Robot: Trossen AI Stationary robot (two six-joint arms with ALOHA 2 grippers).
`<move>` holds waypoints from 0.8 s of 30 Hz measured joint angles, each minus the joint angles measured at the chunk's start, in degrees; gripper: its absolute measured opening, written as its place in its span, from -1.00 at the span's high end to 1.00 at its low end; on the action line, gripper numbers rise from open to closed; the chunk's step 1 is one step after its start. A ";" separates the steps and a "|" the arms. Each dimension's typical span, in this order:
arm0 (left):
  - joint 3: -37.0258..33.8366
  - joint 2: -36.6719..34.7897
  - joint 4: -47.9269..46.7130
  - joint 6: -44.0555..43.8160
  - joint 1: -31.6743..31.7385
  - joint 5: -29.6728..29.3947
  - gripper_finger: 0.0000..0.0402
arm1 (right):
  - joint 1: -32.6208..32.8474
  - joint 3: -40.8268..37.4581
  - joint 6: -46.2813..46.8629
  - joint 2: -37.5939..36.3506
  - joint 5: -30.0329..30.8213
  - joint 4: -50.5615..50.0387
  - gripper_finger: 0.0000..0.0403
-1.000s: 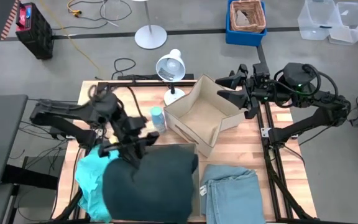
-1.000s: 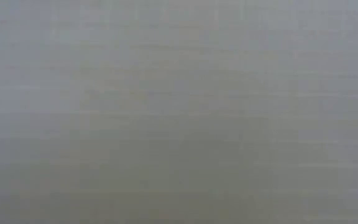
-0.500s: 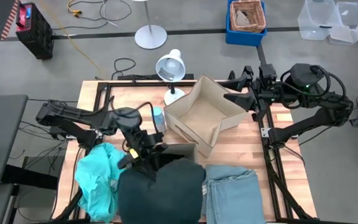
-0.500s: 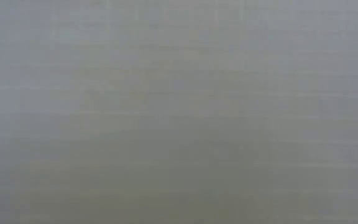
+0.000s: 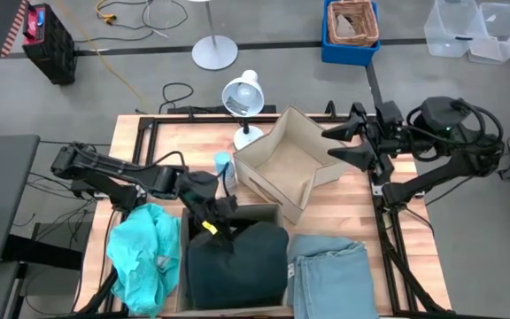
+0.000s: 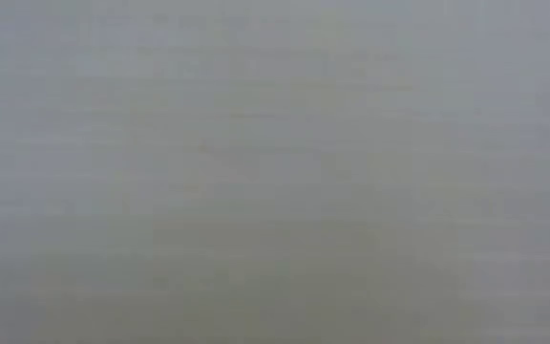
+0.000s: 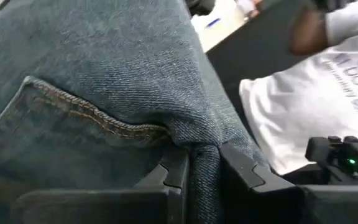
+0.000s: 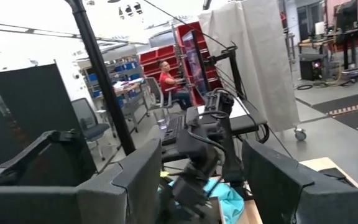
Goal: Sort clothes
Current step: Put the dark blue pants into the bottom laundry bin
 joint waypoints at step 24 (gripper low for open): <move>-0.50 0.14 -32.45 7.25 0.01 -14.87 0.78 | 4.48 0.00 8.76 5.19 0.68 -2.39 -0.19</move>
